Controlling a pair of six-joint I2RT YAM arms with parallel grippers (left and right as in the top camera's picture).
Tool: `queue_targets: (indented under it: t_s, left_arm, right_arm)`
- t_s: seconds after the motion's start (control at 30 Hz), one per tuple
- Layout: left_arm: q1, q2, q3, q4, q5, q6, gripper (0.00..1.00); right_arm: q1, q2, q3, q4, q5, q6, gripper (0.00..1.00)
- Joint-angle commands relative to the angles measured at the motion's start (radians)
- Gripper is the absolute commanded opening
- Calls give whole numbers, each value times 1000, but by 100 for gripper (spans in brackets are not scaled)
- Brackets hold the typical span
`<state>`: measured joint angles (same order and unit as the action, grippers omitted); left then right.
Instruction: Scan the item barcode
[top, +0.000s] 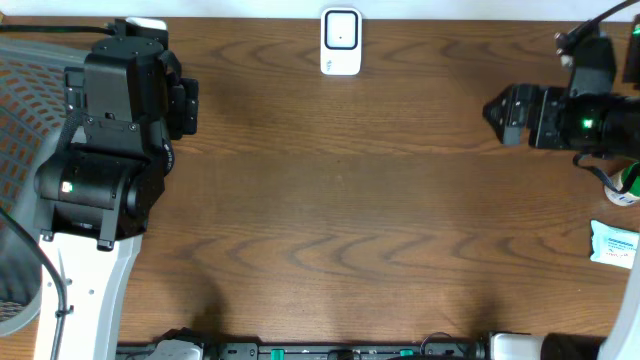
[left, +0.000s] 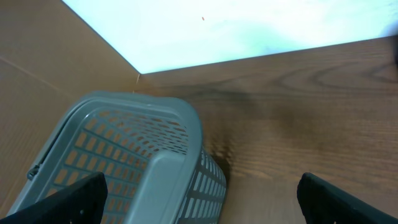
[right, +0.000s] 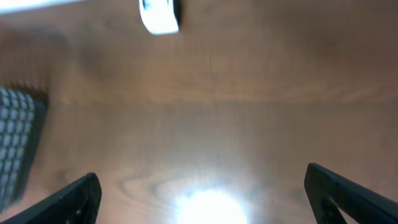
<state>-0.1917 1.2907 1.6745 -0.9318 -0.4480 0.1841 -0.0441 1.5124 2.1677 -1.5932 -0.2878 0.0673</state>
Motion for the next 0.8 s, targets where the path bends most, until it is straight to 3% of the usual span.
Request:
queue_targets:
  t_s: [0.0,0.23,0.4,0.57,0.77]
  left_arm:
    - [3,3,-2,0,-9,2,98]
    - [3,3,-2,0,-9,2,98]
    - [3,3,-2,0,-9,2,98]
    - [3,3,-2,0,-9,2,98]
    - [3,3,-2,0,-9,2,98]
  right_arm:
    - [29,-110,4,65,-10,-13,99]
    - [73,-320,2,162,-5,-28,99]
    - [70,-485,-58,212,2,-145,99]
    - [70,-661,-211,316,2,-195,99]
    - [69,-896,-534,498,2,-200,99]
